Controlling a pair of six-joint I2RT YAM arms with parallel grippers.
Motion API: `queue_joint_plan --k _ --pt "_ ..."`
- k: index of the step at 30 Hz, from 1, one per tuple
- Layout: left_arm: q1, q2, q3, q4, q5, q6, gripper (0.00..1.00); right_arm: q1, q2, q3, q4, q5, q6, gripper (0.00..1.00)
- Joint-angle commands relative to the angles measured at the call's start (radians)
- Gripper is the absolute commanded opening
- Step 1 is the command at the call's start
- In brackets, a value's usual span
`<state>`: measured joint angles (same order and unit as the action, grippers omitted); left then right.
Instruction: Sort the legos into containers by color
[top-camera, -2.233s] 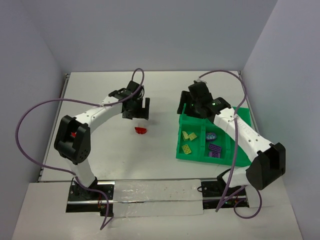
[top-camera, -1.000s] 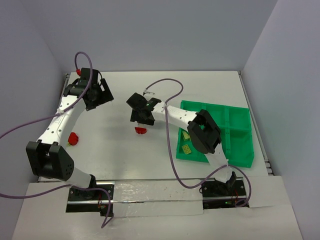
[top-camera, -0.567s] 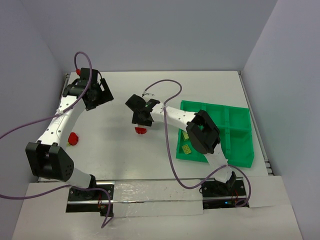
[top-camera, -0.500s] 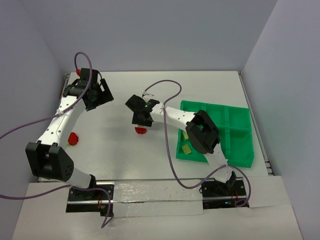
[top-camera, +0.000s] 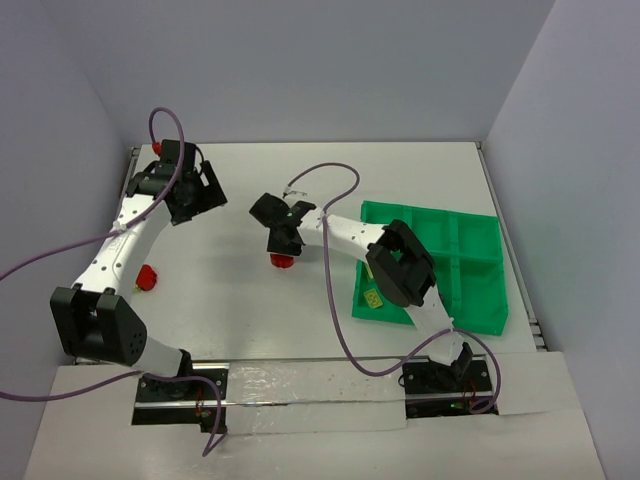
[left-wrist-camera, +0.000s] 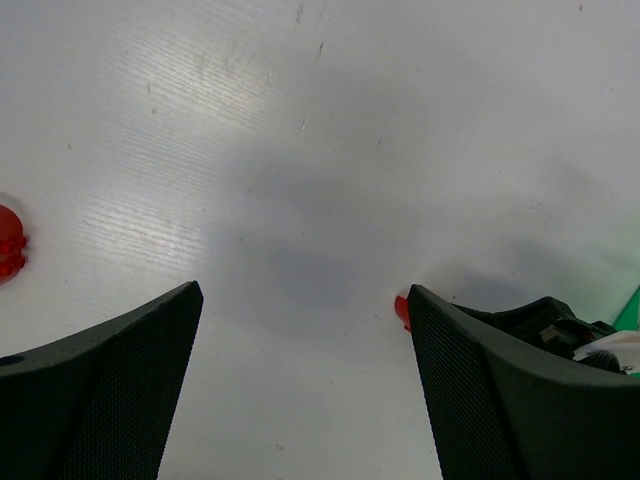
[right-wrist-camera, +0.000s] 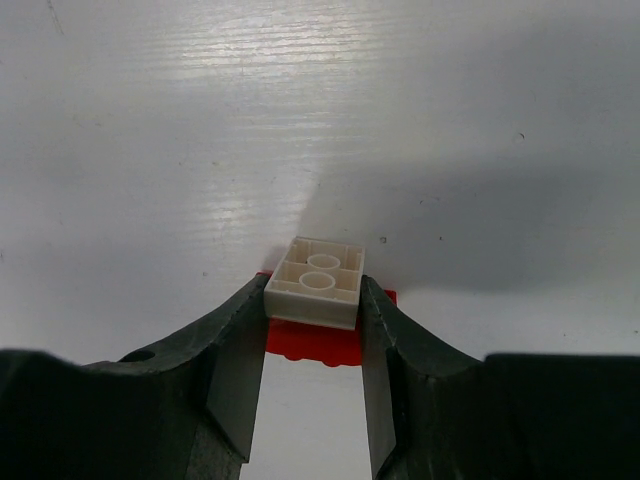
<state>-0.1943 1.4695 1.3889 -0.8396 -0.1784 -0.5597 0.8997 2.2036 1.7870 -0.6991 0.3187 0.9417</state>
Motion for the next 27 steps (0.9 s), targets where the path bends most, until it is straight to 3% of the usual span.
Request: queue_joint_plan --k 1,4,7,9,13,24,27 --pt "0.033 -0.048 -0.050 0.081 0.104 0.042 0.92 -0.016 -0.073 0.046 -0.018 0.041 0.000 0.11" --pt "0.067 -0.066 -0.137 0.149 0.275 0.061 0.92 -0.065 -0.128 0.049 0.004 0.028 -0.021 0.03" --pt "0.072 -0.095 -0.209 0.272 0.540 0.028 0.91 -0.103 -0.172 0.046 0.026 -0.017 -0.056 0.00" --pt "0.073 -0.130 -0.320 0.432 0.708 -0.067 0.90 -0.128 -0.190 0.054 0.024 -0.035 -0.073 0.00" --pt "0.065 -0.164 -0.500 0.756 0.874 -0.256 0.87 -0.156 -0.209 0.067 0.019 -0.082 -0.088 0.00" --pt "0.000 -0.071 -0.568 0.975 0.970 -0.335 0.85 -0.165 -0.256 0.080 0.026 -0.173 -0.083 0.00" --pt "-0.010 -0.030 -0.562 1.003 0.979 -0.348 0.79 -0.165 -0.264 0.074 0.030 -0.185 -0.084 0.00"
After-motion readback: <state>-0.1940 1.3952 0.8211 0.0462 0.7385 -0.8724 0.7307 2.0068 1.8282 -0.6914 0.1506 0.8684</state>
